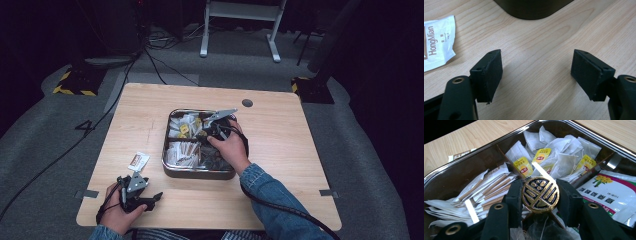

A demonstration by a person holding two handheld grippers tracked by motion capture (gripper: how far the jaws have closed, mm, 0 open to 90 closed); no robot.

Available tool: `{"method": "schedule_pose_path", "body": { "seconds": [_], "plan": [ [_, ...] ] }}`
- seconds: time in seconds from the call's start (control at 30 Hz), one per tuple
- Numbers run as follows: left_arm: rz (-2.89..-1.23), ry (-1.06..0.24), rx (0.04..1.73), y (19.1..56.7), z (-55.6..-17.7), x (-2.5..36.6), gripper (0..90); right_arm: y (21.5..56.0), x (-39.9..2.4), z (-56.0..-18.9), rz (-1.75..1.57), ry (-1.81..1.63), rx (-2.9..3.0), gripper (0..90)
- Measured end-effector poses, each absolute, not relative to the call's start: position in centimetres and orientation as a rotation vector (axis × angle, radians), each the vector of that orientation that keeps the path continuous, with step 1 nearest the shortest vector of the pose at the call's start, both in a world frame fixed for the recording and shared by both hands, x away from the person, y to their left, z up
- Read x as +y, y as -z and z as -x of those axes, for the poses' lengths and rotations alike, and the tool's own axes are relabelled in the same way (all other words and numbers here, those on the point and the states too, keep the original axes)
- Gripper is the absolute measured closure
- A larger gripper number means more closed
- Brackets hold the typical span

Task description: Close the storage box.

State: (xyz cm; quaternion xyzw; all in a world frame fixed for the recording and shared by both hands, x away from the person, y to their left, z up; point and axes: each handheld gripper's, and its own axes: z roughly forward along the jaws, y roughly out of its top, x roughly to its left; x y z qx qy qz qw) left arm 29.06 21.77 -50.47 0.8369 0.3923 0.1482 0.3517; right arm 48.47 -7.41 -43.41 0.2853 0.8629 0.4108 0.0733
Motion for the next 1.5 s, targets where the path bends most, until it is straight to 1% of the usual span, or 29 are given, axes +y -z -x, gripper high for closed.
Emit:
{"method": "schedule_pose_path", "body": {
  "seconds": [1.1, 1.13, 1.17, 1.27, 1.5],
  "plan": [
    [-2.167, -0.384, 1.015, 50.5, -29.1, 21.8, 25.9, 44.0, -7.4, -48.7, -0.841, -1.234, 2.57, 57.6],
    [-2.166, -0.384, 1.016, 50.5, -29.1, 21.8, 25.9, 44.0, -7.4, -48.7, -0.842, -1.242, 2.569, 54.0],
    [-2.166, -0.384, 1.016, 50.5, -29.1, 21.8, 25.9, 43.9, -7.4, -48.7, -0.846, -1.266, 2.558, 48.1],
    [-2.166, -0.385, 1.016, 50.5, -29.1, 21.8, 25.9, 43.5, -7.3, -48.6, -0.823, -1.283, 2.533, 41.4],
    [-2.167, -0.386, 1.015, 50.5, -29.1, 21.8, 25.8, 42.2, -7.2, -48.1, -0.783, -1.289, 2.524, 39.0]
  ]
}}
